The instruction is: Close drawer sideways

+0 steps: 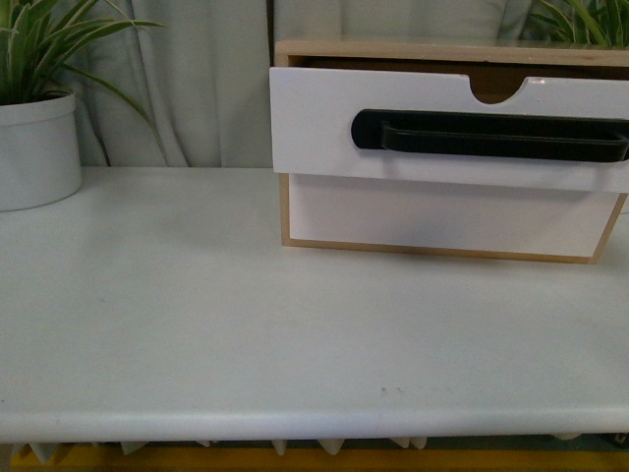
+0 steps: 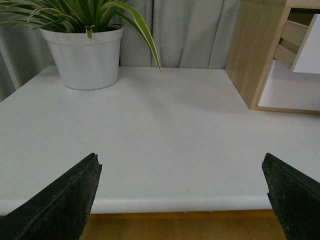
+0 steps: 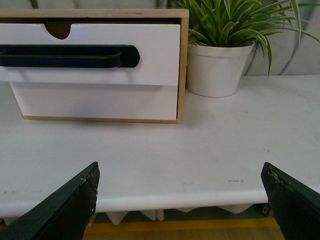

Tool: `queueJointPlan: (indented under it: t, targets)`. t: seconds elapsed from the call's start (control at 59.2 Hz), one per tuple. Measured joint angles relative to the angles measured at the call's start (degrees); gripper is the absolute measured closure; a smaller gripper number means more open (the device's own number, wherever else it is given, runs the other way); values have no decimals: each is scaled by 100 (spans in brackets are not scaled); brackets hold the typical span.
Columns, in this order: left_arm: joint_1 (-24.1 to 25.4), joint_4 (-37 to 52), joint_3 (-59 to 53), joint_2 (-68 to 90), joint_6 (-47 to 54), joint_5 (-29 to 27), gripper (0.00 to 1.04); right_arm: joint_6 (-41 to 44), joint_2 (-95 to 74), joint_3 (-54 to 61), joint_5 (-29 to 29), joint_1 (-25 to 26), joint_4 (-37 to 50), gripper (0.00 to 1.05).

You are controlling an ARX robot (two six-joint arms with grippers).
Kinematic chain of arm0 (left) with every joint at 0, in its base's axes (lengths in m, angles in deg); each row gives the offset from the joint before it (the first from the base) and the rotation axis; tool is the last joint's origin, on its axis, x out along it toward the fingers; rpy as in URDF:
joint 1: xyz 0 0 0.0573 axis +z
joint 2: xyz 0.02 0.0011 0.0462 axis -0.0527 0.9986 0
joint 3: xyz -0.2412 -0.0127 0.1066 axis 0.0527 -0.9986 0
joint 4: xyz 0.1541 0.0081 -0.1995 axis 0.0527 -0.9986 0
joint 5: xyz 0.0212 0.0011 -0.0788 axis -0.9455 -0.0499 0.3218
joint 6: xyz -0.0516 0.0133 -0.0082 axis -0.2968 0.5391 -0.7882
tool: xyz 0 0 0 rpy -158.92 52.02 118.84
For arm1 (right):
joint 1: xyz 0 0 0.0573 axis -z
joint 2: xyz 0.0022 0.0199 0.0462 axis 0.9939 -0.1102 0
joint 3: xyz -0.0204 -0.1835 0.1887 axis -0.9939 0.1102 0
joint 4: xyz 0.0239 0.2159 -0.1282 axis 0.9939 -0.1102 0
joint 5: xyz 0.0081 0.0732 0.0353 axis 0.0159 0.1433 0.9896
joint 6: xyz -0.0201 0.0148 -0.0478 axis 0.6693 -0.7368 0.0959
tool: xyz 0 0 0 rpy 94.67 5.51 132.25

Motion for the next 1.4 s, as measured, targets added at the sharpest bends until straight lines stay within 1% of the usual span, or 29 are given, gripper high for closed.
queueJointPlan:
  t: [1.266,1.3,1.317,1.351,1.368,1.402]
  targets:
    - [0,0,0,0,0,0,6,-2,0,0,-4,-2,-2,9]
    - [0,0,0,0,0,0,6,-90,-57,-31,-249,-68,-136,9]
    - [0,0,0,0,0,0,6,-155,-129,-90,-483,-109,-295,9]
    - [-61,20,0,9,76,-168,6,-262,-306,-162,-754,-151,-444,9]
    - [-155,76,0,33,203,-509,6,-317,-435,-203,-811,-136,-479,9]
    - [-323,199,0,70,358,-994,6,-378,-616,-264,-780,-79,-483,9]
